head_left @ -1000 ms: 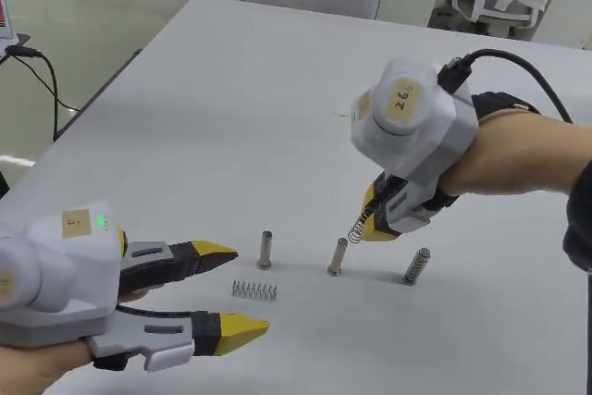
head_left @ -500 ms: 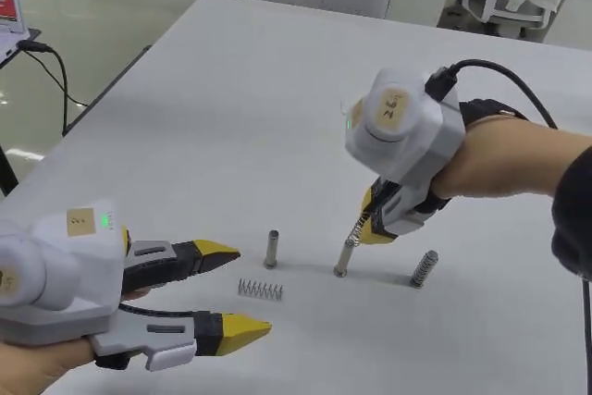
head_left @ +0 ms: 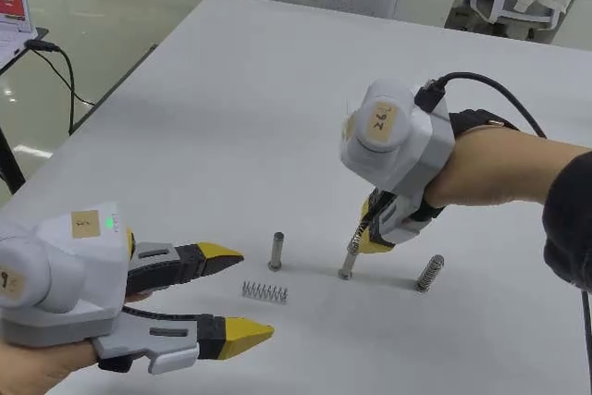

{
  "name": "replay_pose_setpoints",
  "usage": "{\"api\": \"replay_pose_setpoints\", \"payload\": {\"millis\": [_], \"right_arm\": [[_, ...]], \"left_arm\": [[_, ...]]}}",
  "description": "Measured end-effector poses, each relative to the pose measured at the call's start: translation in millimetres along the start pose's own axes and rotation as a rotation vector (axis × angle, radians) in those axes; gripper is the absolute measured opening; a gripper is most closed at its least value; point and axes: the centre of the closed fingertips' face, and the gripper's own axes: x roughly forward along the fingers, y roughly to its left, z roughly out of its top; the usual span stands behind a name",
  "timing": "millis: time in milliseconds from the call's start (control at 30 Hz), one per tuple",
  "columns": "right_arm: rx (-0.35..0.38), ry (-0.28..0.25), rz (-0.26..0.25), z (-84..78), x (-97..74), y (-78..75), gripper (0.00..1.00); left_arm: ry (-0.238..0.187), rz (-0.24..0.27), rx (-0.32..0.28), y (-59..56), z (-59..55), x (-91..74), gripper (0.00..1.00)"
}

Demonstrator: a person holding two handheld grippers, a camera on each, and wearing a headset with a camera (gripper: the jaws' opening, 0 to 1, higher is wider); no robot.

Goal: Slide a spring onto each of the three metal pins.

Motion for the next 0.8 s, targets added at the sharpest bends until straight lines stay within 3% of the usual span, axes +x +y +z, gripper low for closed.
{"api": "replay_pose_setpoints", "payload": {"millis": [300, 800], "right_arm": [[0.016, 0.026, 0.031, -4.6, 14.4, 2.1, 0.08], [0.033, 0.051, 0.041, -10.2, 39.2, 5.5, 0.08]], "left_arm": [[0.001, 0.003, -0.004, 0.6, -1.2, -0.1, 0.46], [0.000, 0.010, -0.008, 2.2, -2.0, -0.6, 0.46]]}}
